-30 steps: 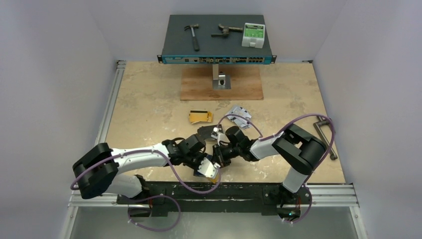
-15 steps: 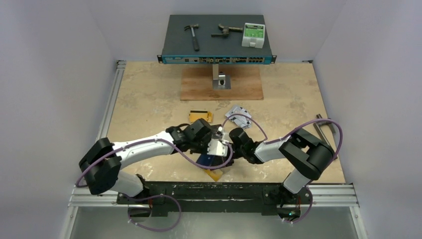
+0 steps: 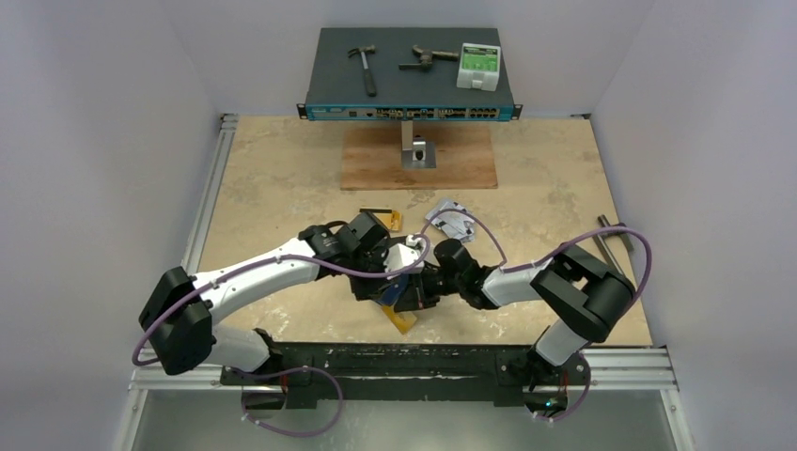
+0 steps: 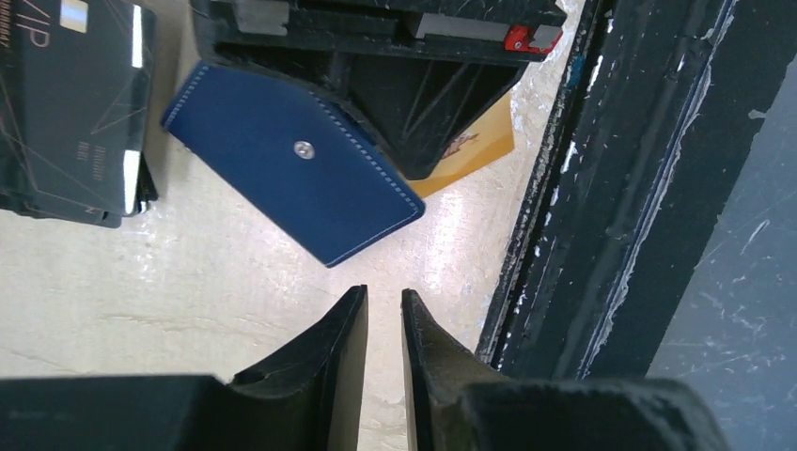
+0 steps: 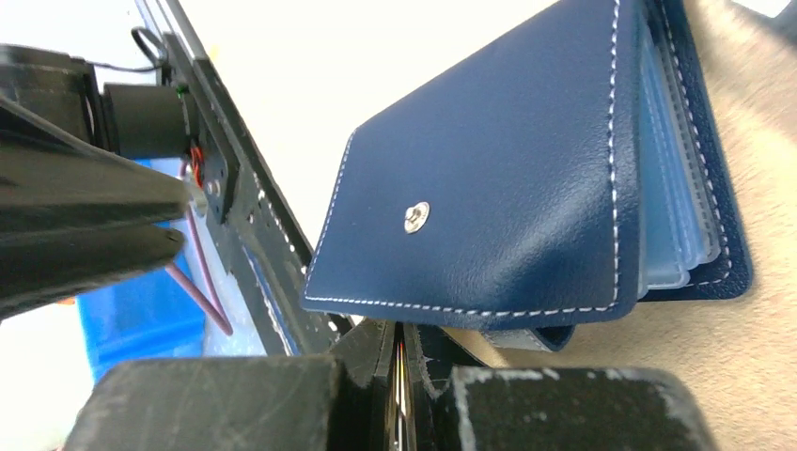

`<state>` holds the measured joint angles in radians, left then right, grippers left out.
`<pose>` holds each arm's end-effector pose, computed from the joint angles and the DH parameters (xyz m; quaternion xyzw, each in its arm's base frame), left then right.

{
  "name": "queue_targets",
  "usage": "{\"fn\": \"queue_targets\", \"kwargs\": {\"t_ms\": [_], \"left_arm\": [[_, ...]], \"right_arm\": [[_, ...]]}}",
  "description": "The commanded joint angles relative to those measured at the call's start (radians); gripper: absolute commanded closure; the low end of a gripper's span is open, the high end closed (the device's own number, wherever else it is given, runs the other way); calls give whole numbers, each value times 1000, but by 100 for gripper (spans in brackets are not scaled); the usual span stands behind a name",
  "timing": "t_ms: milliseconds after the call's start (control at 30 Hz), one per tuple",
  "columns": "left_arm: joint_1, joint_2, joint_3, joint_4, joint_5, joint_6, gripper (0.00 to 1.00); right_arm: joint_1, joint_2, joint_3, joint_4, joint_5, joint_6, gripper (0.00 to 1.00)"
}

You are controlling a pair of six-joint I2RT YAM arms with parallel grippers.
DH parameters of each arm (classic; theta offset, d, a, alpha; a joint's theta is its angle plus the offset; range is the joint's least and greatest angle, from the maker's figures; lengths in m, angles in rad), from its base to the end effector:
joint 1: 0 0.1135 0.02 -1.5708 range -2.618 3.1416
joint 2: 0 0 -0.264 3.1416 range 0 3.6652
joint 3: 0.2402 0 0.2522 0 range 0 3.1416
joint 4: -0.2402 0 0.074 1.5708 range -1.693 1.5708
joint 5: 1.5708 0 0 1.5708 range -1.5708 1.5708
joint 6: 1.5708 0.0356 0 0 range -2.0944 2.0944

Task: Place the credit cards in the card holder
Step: Open the card holder at the center of the board.

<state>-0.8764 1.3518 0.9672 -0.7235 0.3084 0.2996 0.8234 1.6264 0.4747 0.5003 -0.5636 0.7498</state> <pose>0.1583 -0.2070 0.2383 0.5628 0.7807 -0.2078 0.1747 0.1709 0.2124 0.1146 -0.1550 0.8557 0.4777 0.1246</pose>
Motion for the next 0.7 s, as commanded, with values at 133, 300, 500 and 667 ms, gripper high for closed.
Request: {"fn": "queue_targets", "kwargs": {"t_ms": [133, 300, 500, 667], "left_arm": [[56, 13, -31, 40, 144, -72, 46], [56, 19, -42, 72, 76, -91, 34], [55, 29, -28, 75, 80, -89, 1], [48, 69, 0, 78, 37, -69, 0]], "right_arm": [[-6, -66, 42, 36, 105, -44, 100], [-6, -65, 49, 57, 108, -45, 100], [-6, -73, 68, 49, 128, -58, 100], [-6, -65, 93, 45, 134, -62, 100]]}}
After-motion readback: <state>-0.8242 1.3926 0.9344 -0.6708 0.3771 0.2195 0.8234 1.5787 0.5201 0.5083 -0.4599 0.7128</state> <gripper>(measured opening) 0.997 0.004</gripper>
